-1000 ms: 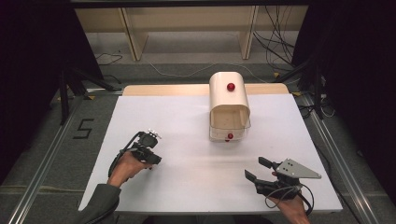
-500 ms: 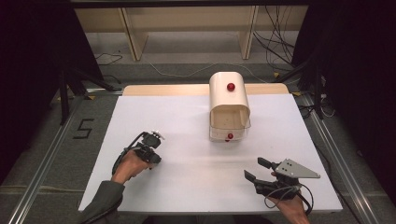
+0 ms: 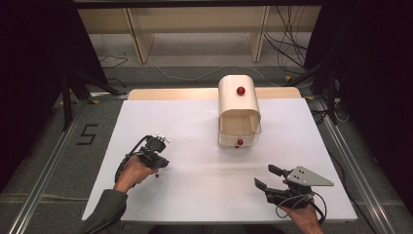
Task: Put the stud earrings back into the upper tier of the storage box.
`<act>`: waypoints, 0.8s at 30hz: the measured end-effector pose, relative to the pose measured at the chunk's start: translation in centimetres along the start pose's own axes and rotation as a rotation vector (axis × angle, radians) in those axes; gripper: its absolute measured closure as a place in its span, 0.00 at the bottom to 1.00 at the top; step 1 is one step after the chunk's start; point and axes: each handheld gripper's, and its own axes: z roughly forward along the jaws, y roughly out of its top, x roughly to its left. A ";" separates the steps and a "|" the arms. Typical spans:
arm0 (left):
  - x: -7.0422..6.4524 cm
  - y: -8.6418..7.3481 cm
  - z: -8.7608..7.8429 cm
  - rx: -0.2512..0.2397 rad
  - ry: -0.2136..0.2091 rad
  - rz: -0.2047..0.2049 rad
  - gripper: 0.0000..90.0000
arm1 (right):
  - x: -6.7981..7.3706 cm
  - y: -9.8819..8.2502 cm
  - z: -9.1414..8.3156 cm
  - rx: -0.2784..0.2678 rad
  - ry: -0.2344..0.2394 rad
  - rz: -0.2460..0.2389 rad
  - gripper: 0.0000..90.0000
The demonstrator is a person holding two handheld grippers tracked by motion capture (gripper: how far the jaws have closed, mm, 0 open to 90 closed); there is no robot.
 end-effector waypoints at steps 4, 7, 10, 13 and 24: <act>-0.4 0.2 -0.7 -0.061 -0.011 -0.004 0.89 | 0.0 0.0 0.0 -0.003 0.001 -0.002 0.34; -0.8 0.5 -1.4 -0.112 -0.018 -0.002 0.89 | -0.1 0.1 0.0 -0.008 0.003 0.001 0.34; -1.1 0.9 -2.4 -0.188 -0.067 -0.014 0.89 | -0.2 0.1 -0.2 -0.010 0.001 0.005 0.34; -1.6 1.3 -3.4 -0.264 -0.092 -0.011 0.89 | -0.3 0.1 -0.2 -0.012 -0.002 0.007 0.34; -3.5 2.8 -6.7 -0.516 -0.185 -0.015 0.89 | -0.2 0.0 0.0 -0.007 -0.005 0.009 0.34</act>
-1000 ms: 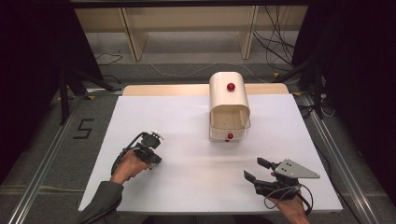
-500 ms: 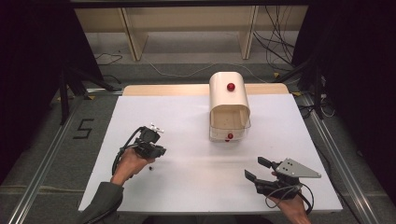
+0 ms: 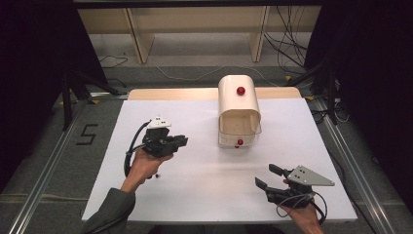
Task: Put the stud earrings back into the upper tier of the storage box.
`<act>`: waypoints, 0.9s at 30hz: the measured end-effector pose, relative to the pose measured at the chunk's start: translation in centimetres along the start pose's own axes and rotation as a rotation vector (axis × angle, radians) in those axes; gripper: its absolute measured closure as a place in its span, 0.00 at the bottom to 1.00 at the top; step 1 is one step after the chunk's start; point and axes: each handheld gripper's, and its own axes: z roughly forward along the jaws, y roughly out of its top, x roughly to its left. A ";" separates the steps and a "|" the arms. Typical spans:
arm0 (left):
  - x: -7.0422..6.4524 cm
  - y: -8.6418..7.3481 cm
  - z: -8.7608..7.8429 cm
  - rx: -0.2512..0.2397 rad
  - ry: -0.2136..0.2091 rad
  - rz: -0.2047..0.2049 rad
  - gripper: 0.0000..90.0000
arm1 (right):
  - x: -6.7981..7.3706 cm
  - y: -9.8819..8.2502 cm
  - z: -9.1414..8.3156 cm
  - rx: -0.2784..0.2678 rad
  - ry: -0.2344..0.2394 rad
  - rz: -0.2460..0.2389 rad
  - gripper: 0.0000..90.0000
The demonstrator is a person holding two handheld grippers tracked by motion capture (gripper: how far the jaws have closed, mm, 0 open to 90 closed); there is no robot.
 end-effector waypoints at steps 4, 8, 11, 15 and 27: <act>-0.4 0.7 0.0 -0.059 -0.008 -0.005 0.89 | -0.1 0.0 0.0 -0.002 0.000 0.002 0.34; -0.9 1.5 -0.1 -0.091 -0.018 0.004 0.89 | -0.1 0.0 0.0 -0.001 -0.001 0.001 0.34; -1.2 2.1 0.0 -0.108 -0.028 0.006 0.89 | 0.0 0.0 0.0 -0.001 -0.001 0.001 0.34; -1.4 3.2 0.4 -0.136 -0.052 -0.001 0.89 | -0.1 0.0 0.0 0.000 0.000 0.004 0.34; -3.3 6.3 1.2 -0.210 -0.089 0.029 0.89 | -0.1 -0.1 0.0 0.002 0.000 0.004 0.34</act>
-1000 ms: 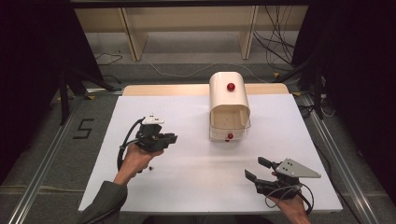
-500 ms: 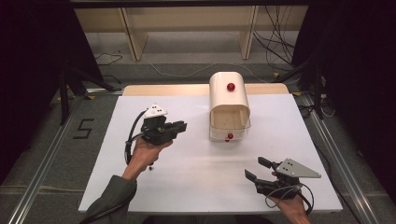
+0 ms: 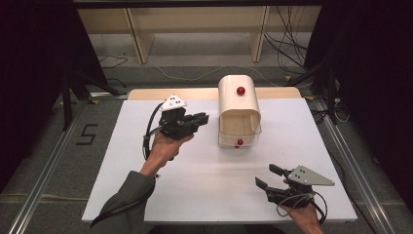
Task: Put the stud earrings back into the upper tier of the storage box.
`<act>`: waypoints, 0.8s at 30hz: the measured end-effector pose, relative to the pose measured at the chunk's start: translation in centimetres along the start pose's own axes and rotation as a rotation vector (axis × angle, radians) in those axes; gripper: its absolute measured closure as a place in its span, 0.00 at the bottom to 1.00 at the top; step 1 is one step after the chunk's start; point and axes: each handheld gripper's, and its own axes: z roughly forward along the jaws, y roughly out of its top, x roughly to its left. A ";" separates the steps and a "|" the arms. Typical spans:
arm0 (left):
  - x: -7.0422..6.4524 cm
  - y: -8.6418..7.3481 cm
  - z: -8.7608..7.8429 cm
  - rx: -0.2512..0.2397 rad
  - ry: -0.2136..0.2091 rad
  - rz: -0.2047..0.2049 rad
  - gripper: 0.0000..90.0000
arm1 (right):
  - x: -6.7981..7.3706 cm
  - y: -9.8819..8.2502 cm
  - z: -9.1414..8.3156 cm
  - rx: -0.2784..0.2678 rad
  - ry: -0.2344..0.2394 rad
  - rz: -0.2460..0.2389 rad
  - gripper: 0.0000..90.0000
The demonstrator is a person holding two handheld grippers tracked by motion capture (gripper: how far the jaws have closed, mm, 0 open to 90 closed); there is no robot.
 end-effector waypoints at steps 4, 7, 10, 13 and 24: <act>-0.5 0.3 0.8 0.009 -0.011 0.011 0.89 | -0.1 0.0 0.0 -0.002 0.000 0.002 0.34; -0.8 0.4 1.6 0.016 -0.017 0.006 0.89 | -0.1 0.0 -0.1 -0.003 0.001 0.003 0.34; -1.1 0.6 2.3 0.024 -0.022 0.008 0.89 | 0.0 0.0 0.0 -0.001 0.004 0.003 0.34; -1.6 0.8 3.0 0.034 -0.029 0.016 0.89 | 0.0 0.0 0.0 -0.001 0.005 0.000 0.34; -2.3 1.0 5.3 0.062 -0.028 0.021 0.89 | 0.0 0.0 0.0 0.000 0.004 -0.001 0.34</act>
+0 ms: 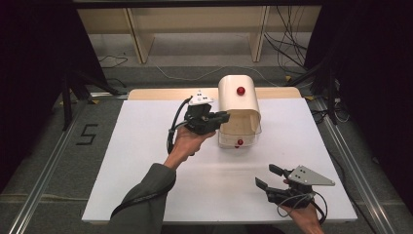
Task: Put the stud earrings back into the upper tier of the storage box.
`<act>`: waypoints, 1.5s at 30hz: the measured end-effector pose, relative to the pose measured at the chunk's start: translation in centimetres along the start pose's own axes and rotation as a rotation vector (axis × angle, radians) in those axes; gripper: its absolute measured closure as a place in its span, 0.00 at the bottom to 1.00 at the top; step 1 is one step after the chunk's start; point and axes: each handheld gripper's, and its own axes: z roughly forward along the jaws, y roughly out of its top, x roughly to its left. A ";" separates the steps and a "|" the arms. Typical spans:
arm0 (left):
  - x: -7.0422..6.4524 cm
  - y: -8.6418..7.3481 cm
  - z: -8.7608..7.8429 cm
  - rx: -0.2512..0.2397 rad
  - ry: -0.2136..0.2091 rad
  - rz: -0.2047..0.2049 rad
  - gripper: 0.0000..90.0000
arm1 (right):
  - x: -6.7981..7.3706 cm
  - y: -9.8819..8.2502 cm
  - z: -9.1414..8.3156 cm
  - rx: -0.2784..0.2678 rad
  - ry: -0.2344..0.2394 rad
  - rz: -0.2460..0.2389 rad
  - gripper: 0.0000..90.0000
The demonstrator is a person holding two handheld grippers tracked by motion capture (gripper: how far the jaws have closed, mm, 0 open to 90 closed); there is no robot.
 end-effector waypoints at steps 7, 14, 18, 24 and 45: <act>0.1 -0.5 1.1 0.029 0.005 -0.007 0.89 | 0.0 0.0 0.0 0.001 0.000 -0.001 0.34; 0.4 -1.1 1.4 0.067 0.008 -0.016 0.88 | 0.0 0.0 0.1 0.005 0.003 0.002 0.34; 0.4 -1.3 1.7 0.093 0.003 -0.024 0.88 | 0.0 0.0 0.0 0.002 -0.001 -0.003 0.34; 0.3 -1.3 1.7 0.119 0.003 -0.015 0.84 | 0.0 -0.1 0.0 0.003 -0.004 0.003 0.34; 2.3 -3.9 -4.5 0.150 0.020 0.006 0.32 | 0.0 -0.1 0.0 0.003 -0.005 0.003 0.34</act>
